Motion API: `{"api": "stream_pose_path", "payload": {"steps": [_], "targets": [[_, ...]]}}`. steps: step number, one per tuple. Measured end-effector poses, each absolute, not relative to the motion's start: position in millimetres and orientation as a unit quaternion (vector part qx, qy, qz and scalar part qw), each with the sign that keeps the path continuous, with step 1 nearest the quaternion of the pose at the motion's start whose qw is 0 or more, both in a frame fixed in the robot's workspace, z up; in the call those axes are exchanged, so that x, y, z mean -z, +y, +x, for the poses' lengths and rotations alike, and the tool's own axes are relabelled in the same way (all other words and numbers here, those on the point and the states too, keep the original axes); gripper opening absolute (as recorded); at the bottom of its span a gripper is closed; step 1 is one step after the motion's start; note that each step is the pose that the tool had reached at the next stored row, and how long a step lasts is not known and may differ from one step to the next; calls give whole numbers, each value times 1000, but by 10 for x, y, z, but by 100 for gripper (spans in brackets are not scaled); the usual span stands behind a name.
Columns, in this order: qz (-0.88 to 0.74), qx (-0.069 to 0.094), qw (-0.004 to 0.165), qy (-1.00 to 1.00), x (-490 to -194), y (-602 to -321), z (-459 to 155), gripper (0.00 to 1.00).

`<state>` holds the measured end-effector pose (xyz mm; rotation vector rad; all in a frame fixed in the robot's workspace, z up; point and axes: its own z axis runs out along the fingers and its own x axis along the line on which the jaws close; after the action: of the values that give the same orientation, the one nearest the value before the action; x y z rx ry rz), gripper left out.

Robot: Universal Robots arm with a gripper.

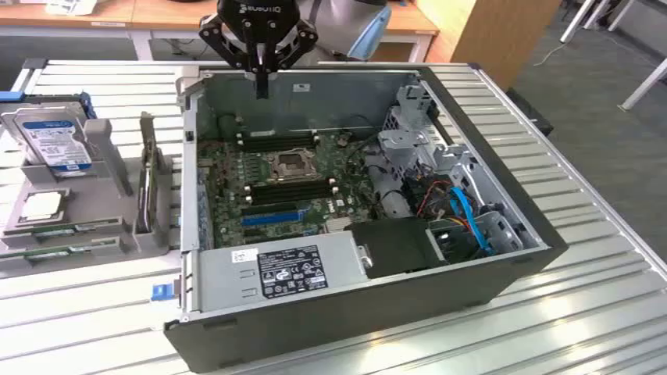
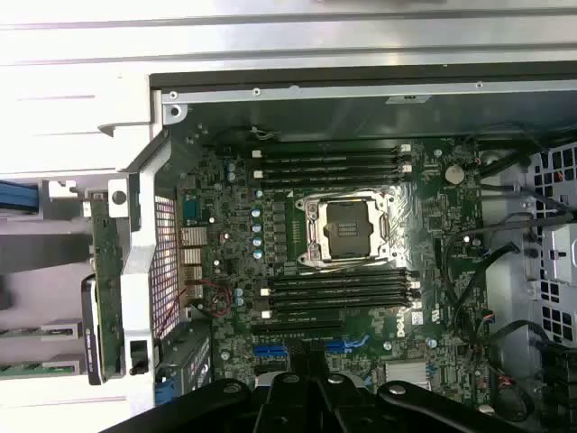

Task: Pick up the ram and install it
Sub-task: 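Reach for the ram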

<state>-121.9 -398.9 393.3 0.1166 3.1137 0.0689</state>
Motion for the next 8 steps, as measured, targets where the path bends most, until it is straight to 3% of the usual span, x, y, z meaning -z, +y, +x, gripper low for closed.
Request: {"api": "stream_pose_path", "payload": {"steps": [8], "targets": [[37,-22,12,999,-3932,-3988,-1229,10]]}}
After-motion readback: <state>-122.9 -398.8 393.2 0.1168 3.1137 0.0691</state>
